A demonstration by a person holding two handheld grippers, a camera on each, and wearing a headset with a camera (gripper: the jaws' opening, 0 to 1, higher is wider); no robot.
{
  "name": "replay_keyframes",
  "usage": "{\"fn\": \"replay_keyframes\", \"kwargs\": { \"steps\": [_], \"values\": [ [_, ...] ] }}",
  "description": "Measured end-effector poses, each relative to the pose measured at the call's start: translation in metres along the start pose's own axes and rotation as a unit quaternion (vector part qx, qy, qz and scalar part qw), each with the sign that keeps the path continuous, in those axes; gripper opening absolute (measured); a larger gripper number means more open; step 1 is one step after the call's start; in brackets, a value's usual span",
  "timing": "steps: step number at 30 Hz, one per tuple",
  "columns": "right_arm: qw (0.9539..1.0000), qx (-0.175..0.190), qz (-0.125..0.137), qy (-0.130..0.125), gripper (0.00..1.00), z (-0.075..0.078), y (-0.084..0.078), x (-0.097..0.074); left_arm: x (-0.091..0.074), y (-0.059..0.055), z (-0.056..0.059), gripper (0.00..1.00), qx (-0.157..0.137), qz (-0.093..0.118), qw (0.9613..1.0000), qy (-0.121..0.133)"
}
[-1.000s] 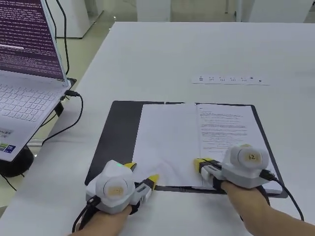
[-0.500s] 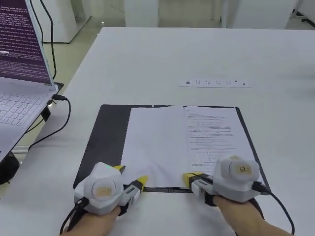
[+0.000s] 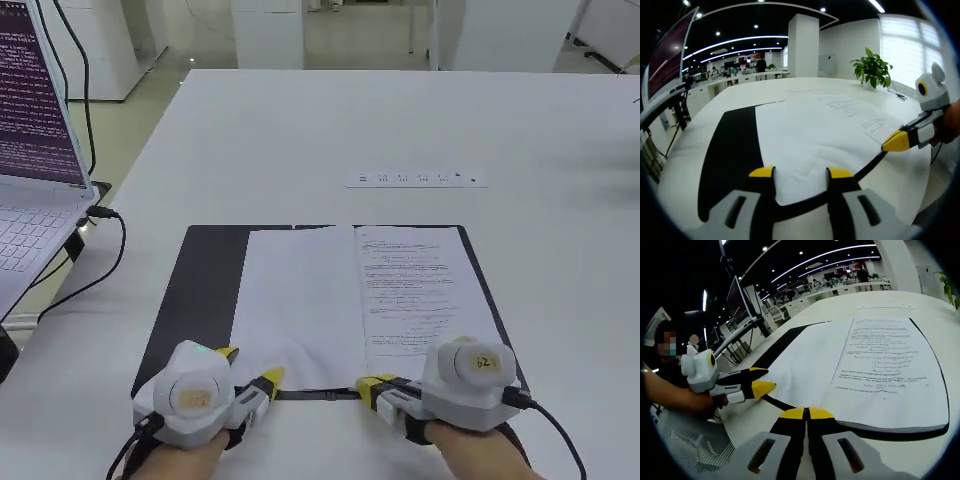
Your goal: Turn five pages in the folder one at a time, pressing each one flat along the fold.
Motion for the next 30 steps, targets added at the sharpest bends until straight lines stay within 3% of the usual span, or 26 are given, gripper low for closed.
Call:
{"fn": "replay_keyframes", "kwargs": {
  "steps": [5,10,16,20,23,24,25,28,30],
  "values": [
    [0.9998,0.007,0.008,0.014,0.00,-0.008,0.006,-0.014,0.000,0.000,0.000,0.40,0.001,-0.003,1.0000,0.000],
    [0.9986,0.020,0.047,0.015,0.00,-0.011,0.026,-0.035,0.000,0.002,0.000,0.40,-0.008,-0.009,0.9999,0.002],
    [0.9949,0.039,0.093,-0.002,0.00,-0.003,0.051,-0.063,0.002,0.008,0.004,0.45,-0.037,-0.032,0.9988,-0.007],
    [0.9905,0.054,0.124,-0.021,0.00,0.007,0.068,-0.081,0.001,0.015,0.010,0.56,-0.096,-0.044,0.9943,-0.019],
    [0.9886,0.059,0.134,-0.035,0.00,0.015,0.075,-0.090,-0.003,0.024,0.011,0.57,-0.098,-0.034,0.9944,-0.022],
    [0.9878,0.061,0.139,-0.037,0.00,0.018,0.079,-0.094,-0.006,0.031,0.014,0.57,-0.109,-0.023,0.9934,-0.027],
    [0.9869,0.064,0.142,-0.040,0.00,0.021,0.081,-0.097,-0.008,0.033,0.014,0.57,-0.118,-0.025,0.9923,-0.026],
    [0.9842,0.069,0.155,-0.052,0.00,0.028,0.090,-0.109,-0.017,0.045,0.017,0.56,-0.160,-0.015,0.9865,-0.032],
    [0.9826,0.068,0.162,-0.059,0.00,0.032,0.094,-0.115,-0.023,0.054,0.018,0.57,-0.178,0.004,0.9834,-0.035]
  ]
}}
Point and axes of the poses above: the centre of the closed fingertips' face, and the gripper's own axes: x roughly forward along the fingers, z roughly to its right, y roughly out of its top, the point moved 4 cm from there along -x, roughly backward along the fingers, and after that the axes turned 3 degrees about -y, right-handed, at the moved point
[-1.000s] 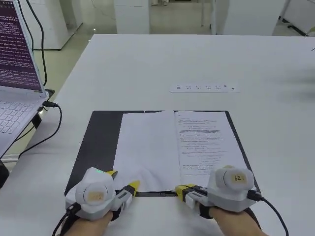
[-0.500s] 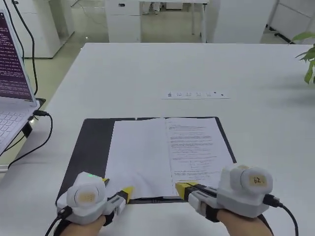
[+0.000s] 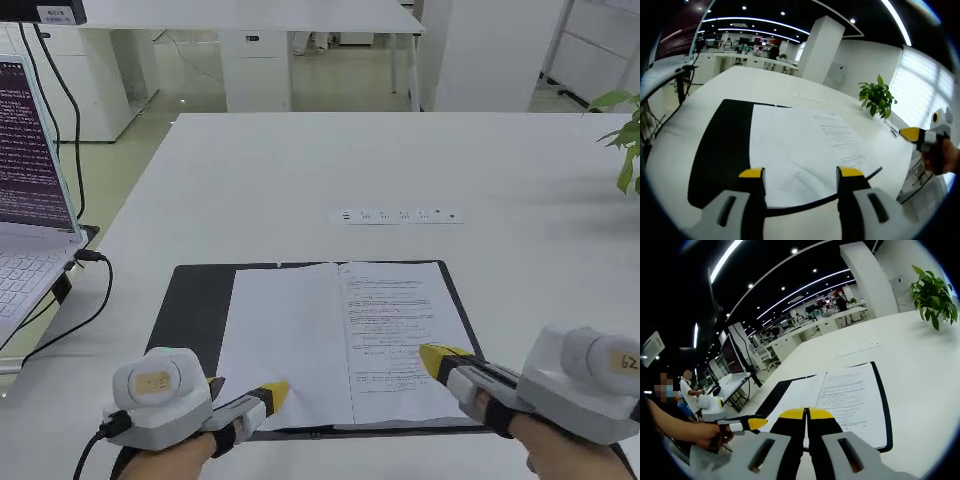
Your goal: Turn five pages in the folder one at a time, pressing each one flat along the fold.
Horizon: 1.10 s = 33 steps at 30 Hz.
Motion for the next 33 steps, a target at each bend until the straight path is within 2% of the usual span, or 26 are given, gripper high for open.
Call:
{"fn": "replay_keyframes", "kwargs": {
  "steps": [7,13,19,22,25,27,29,33],
  "values": [
    [0.9989,0.004,0.032,-0.033,0.00,0.019,0.023,-0.018,-0.027,0.016,0.009,0.61,-0.054,0.013,0.9984,-0.013],
    [0.9980,0.000,0.037,-0.051,0.03,0.030,0.025,-0.031,-0.045,0.029,0.015,0.71,-0.057,0.027,0.9979,-0.016],
    [0.9978,-0.006,0.029,-0.059,0.22,0.036,0.023,-0.039,-0.057,0.037,0.023,0.81,-0.037,0.029,0.9989,-0.011],
    [0.9977,-0.010,0.027,-0.061,0.34,0.038,0.022,-0.043,-0.061,0.040,0.025,0.91,-0.018,0.027,0.9995,-0.003],
    [0.9976,-0.020,0.021,-0.063,0.46,0.039,0.020,-0.046,-0.065,0.040,0.025,0.99,-0.014,0.021,0.9997,0.006],
    [0.9970,-0.031,0.014,-0.069,0.54,0.041,0.018,-0.049,-0.068,0.040,0.024,0.99,-0.015,0.021,0.9996,0.010],
    [0.9969,-0.038,0.013,-0.068,0.60,0.041,0.016,-0.050,-0.071,0.040,0.024,0.99,0.003,0.021,0.9996,0.017],
    [0.9957,-0.051,0.011,-0.076,0.72,0.043,0.012,-0.055,-0.078,0.042,0.024,0.99,0.017,0.024,0.9993,0.025]
  ]
}}
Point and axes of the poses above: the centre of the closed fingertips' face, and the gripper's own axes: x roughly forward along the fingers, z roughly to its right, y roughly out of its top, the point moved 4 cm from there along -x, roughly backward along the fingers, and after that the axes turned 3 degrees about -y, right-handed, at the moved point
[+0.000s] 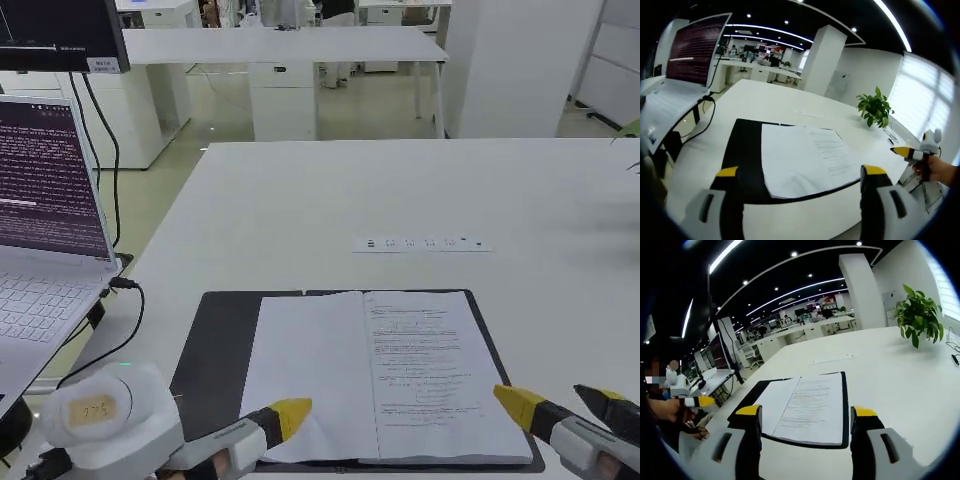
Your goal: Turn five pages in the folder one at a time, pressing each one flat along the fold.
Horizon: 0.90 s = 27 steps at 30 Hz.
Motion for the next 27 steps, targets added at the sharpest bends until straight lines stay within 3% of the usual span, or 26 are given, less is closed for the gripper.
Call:
{"fn": "replay_keyframes", "kwargs": {
  "steps": [6,14,27],
  "values": [
    [0.9998,-0.018,0.004,-0.009,0.90,0.002,-0.002,-0.006,-0.010,-0.001,0.001,0.99,0.038,0.000,0.9992,0.009],
    [0.9998,-0.015,0.015,-0.002,0.96,-0.002,-0.001,-0.017,-0.024,0.000,0.002,0.99,0.073,-0.009,0.9970,0.023],
    [0.9995,-0.027,-0.009,0.016,1.00,-0.010,-0.012,-0.019,-0.021,-0.007,0.006,0.99,0.093,-0.038,0.9946,0.024]
  ]
}}
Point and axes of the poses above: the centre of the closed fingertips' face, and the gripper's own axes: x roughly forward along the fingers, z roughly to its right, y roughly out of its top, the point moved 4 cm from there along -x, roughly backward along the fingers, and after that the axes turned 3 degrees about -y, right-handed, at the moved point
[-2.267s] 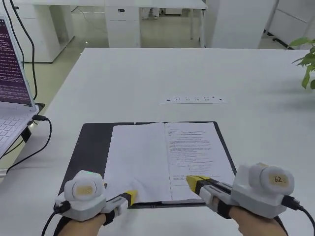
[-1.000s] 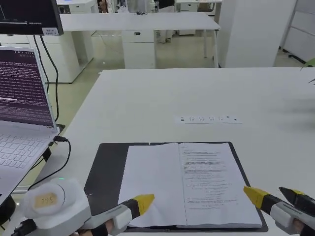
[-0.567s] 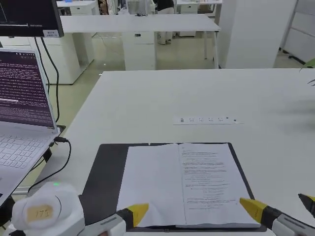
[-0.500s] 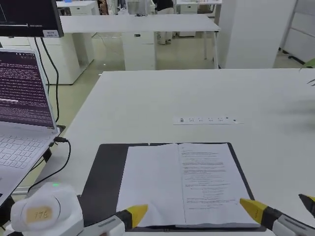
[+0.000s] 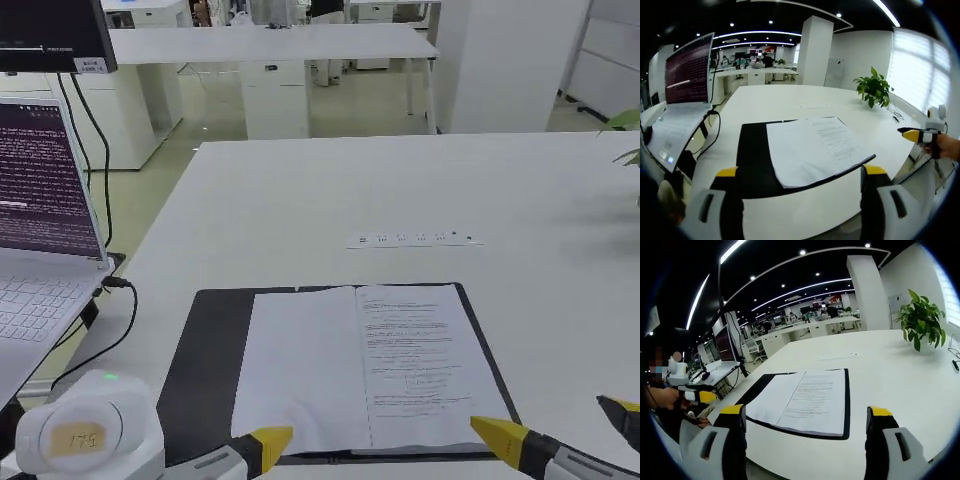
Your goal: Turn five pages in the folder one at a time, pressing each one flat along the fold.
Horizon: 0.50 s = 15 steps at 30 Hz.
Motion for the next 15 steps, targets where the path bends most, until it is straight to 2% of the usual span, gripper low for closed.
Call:
{"fn": "replay_keyframes", "kwargs": {
  "steps": [7,15],
  "values": [
    [1.0000,-0.003,-0.005,0.002,0.99,0.004,-0.001,0.002,0.022,0.000,0.014,0.99,0.009,-0.012,0.9997,-0.018],
    [1.0000,-0.002,-0.006,0.002,0.99,0.006,-0.002,0.006,0.062,0.001,0.051,0.99,0.025,-0.030,0.9973,-0.061]
  ]
}}
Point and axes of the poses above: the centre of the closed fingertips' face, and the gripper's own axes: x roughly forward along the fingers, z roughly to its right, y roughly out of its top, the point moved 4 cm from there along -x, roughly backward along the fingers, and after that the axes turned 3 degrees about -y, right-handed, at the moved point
